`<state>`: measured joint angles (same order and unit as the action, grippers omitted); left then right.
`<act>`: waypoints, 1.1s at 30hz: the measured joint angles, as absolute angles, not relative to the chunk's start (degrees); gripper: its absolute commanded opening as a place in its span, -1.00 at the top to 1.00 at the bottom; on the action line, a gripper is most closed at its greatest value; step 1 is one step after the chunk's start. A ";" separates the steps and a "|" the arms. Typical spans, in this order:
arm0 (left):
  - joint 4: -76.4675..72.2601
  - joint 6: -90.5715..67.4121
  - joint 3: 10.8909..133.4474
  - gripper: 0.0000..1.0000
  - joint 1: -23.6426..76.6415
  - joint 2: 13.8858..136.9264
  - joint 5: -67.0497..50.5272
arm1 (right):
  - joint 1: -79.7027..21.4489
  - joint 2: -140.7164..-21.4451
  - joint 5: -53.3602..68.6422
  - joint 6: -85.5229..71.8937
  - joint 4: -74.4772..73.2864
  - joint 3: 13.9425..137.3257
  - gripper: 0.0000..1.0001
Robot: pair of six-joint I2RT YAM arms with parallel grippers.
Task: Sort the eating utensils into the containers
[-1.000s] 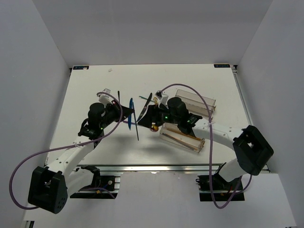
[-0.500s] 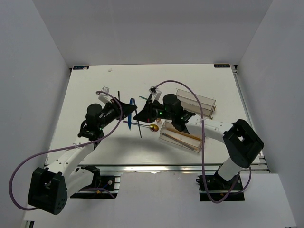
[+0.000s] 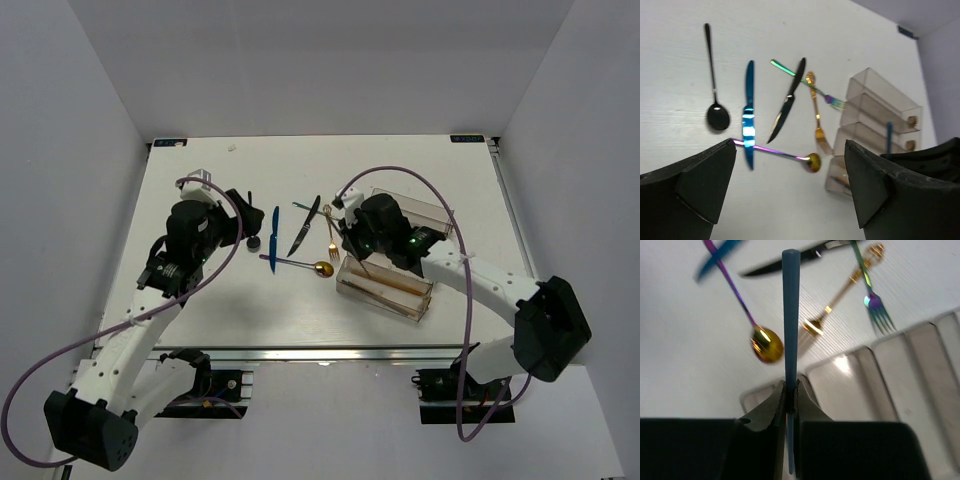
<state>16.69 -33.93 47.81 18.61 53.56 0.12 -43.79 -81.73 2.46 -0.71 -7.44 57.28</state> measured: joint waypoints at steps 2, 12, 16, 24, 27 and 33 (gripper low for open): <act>19.99 -31.03 48.07 -0.96 18.61 51.99 2.59 | -43.31 -79.94 -1.13 6.02 -13.15 57.28 1.00; 27.49 -25.02 46.17 -0.96 18.61 53.69 6.50 | -42.39 -77.19 -10.59 20.32 -27.88 51.00 0.99; 27.92 -24.32 46.09 -0.96 18.61 53.76 6.50 | -42.39 -73.93 -10.09 21.74 -29.76 50.04 0.54; 27.94 -23.97 46.09 -0.96 18.61 53.76 6.50 | -42.39 -72.47 -6.85 22.24 -30.39 50.13 -0.38; 27.99 -24.01 46.09 -0.96 18.61 53.82 6.72 | -42.39 -72.38 -6.50 21.96 -30.65 50.85 -0.78; 28.01 -24.49 46.09 -0.96 18.61 55.92 6.74 | -42.39 -66.11 -6.37 17.58 -26.98 53.04 -0.79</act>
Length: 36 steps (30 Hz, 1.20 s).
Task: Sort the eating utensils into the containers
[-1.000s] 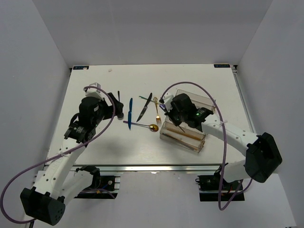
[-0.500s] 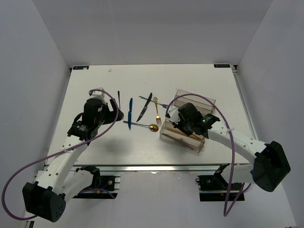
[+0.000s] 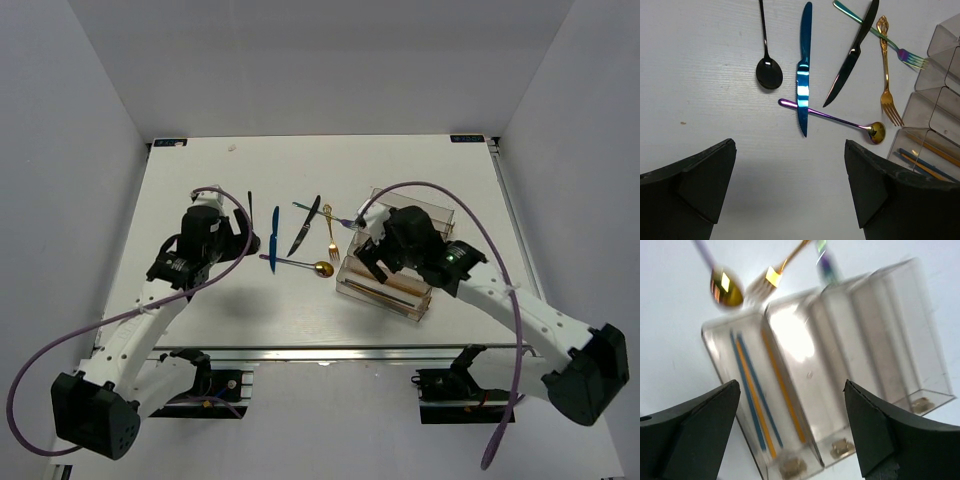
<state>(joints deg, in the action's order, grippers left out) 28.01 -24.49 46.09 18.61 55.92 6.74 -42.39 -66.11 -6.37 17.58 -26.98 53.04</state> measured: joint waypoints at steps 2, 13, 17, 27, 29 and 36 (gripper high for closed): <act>27.92 -24.80 46.09 -0.96 18.61 56.97 6.11 | -42.39 -62.54 -9.10 12.38 -22.22 53.17 -0.79; 29.32 -24.64 60.05 -0.96 18.63 72.27 0.01 | -41.95 -59.70 -14.79 -8.16 -11.55 54.70 -0.79; 30.89 -23.11 71.50 -0.96 19.57 83.96 -0.14 | -41.71 -62.92 -15.49 -10.98 -15.05 55.55 -0.79; 32.38 -16.95 94.45 -0.93 23.24 113.69 -0.34 | -41.63 -55.96 -14.44 -13.06 -15.46 52.60 -0.79; 32.51 -16.25 98.15 -0.89 24.25 117.91 -0.73 | -41.63 -55.94 -14.39 -13.08 -15.59 52.38 -0.78; 32.62 -14.17 105.93 -0.29 26.37 126.02 -3.66 | -41.58 -55.27 -13.93 -12.91 -16.60 48.58 -0.78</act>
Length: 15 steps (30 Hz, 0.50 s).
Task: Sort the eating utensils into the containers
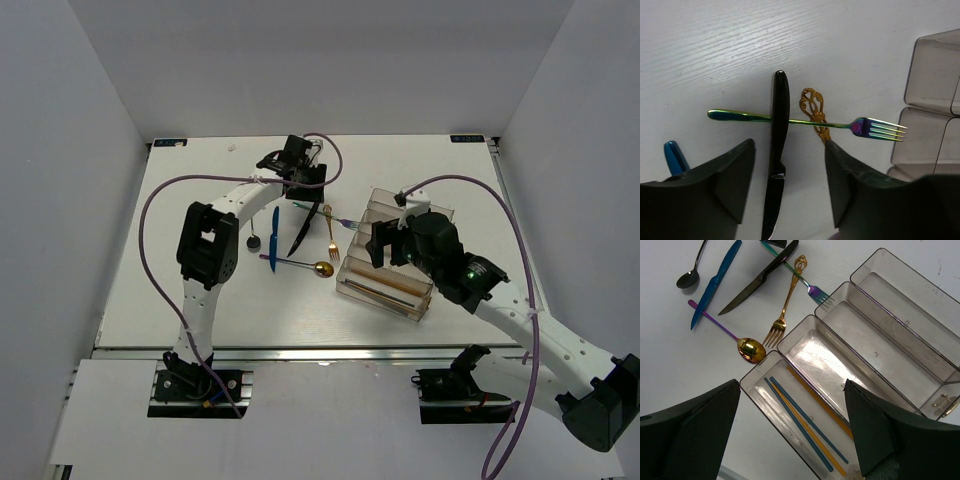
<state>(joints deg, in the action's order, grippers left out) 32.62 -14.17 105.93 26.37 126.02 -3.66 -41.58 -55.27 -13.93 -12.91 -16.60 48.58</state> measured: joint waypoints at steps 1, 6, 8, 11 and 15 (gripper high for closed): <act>32.62 -13.85 105.97 -0.27 26.57 126.30 -3.73 | -41.58 -55.24 -13.96 -12.86 -16.62 48.40 -0.78; 32.93 -12.84 105.95 -0.14 27.11 127.15 -3.70 | -41.58 -55.22 -13.74 -12.45 -16.51 48.18 -0.78; 32.95 -12.47 105.67 -0.12 27.14 127.31 -3.40 | -41.58 -55.22 -13.45 -12.27 -16.43 48.18 -0.78; 32.91 -12.10 105.43 -0.09 27.14 127.44 -2.90 | -41.58 -55.33 -13.08 -11.97 -16.27 48.18 -0.77; 31.77 -11.60 105.34 -0.08 27.14 128.38 -2.52 | -41.58 -55.75 -12.64 -11.55 -16.14 48.18 -0.77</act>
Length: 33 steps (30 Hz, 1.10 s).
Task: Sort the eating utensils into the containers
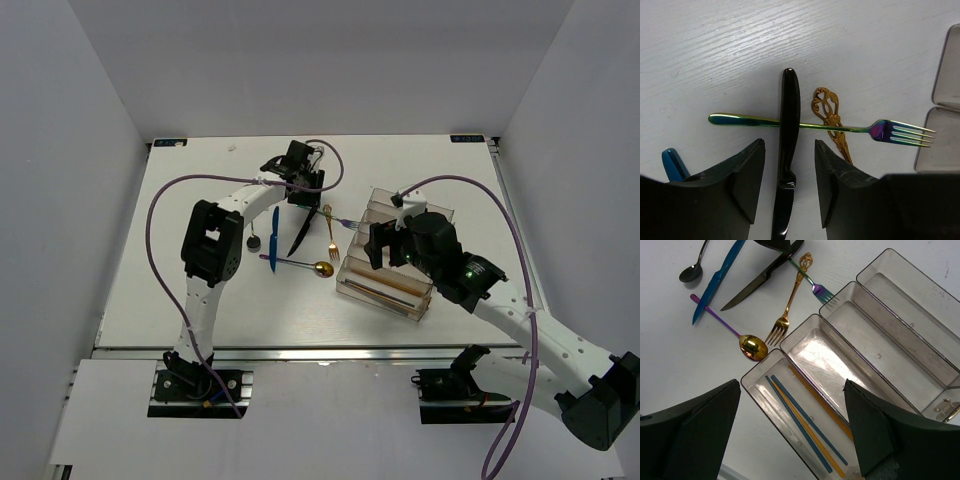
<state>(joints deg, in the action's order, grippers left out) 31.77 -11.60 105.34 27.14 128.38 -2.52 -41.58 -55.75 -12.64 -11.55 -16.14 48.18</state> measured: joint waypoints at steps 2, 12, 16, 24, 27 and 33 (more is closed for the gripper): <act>31.29 -11.40 105.27 -0.08 27.14 129.12 -2.55 | -41.58 -55.79 -12.32 -11.42 -16.14 48.18 -0.77; 30.81 -10.96 103.98 0.11 27.40 130.91 -2.48 | -41.58 -56.05 -11.79 -10.46 -16.14 48.18 -0.77; 30.33 -10.72 102.83 0.15 27.88 130.93 -1.85 | -41.58 -56.38 -11.60 -10.09 -16.12 48.18 -0.77; 27.64 -9.89 101.78 0.40 29.30 130.93 1.15 | -41.58 -56.64 -10.92 -10.00 -15.88 48.18 -0.77; 27.24 -9.91 101.54 0.54 29.36 130.82 1.43 | -41.58 -56.64 -10.68 -9.96 -15.64 48.18 -0.77; 25.12 -10.33 99.18 0.90 29.39 129.71 1.91 | -41.58 -56.62 -10.33 -9.91 -15.11 48.16 -0.77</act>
